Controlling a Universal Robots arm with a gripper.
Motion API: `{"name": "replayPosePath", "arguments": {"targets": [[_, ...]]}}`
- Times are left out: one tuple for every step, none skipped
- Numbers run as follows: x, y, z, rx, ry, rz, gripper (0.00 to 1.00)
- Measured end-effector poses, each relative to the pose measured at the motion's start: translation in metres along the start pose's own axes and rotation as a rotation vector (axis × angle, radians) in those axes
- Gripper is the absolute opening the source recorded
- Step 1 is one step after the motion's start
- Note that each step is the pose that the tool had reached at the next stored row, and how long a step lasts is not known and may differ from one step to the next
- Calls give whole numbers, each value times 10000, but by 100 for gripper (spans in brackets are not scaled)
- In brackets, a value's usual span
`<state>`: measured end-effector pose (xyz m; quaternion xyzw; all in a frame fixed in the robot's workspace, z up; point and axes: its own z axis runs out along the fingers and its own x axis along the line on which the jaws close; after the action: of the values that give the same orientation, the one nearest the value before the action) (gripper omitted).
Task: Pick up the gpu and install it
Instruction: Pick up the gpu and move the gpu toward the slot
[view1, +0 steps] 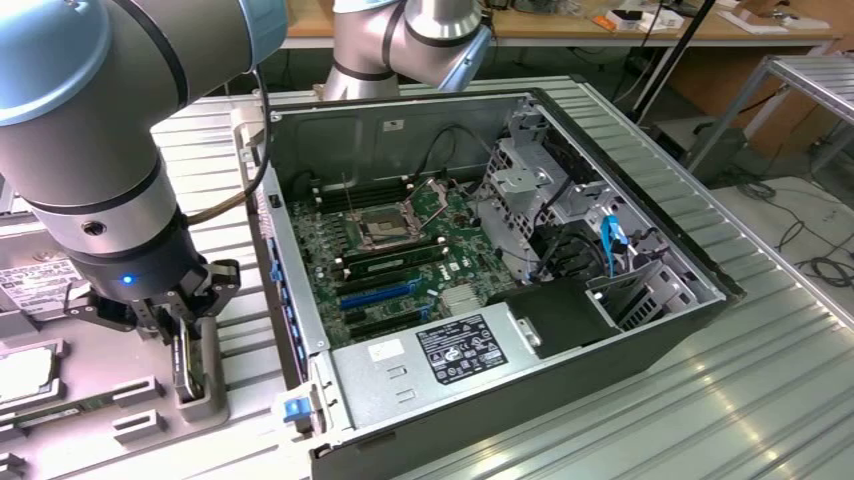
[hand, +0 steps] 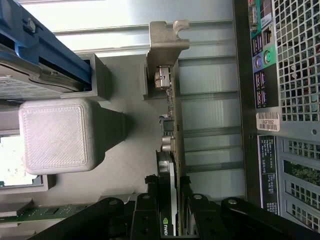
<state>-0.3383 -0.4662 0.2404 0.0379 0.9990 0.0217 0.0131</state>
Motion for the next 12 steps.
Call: {"name": "replayPosePath", "arguments": {"targets": [[0, 0, 0, 0, 1, 0, 27], [0, 0, 0, 0, 1, 0, 27], [0, 0, 0, 0, 0, 0, 27], [0, 0, 0, 0, 1, 0, 27], [0, 0, 0, 0, 0, 0, 27], [0, 0, 0, 0, 0, 0, 27], [0, 0, 0, 0, 1, 0, 27], [0, 0, 0, -1, 0, 0, 27], [0, 0, -3, -2, -2, 0, 27], [0, 1, -14, 1, 4, 0, 27], [0, 1, -27, 1, 9, 1, 27], [-1, 2, -42, 1, 17, 1, 27]]}}
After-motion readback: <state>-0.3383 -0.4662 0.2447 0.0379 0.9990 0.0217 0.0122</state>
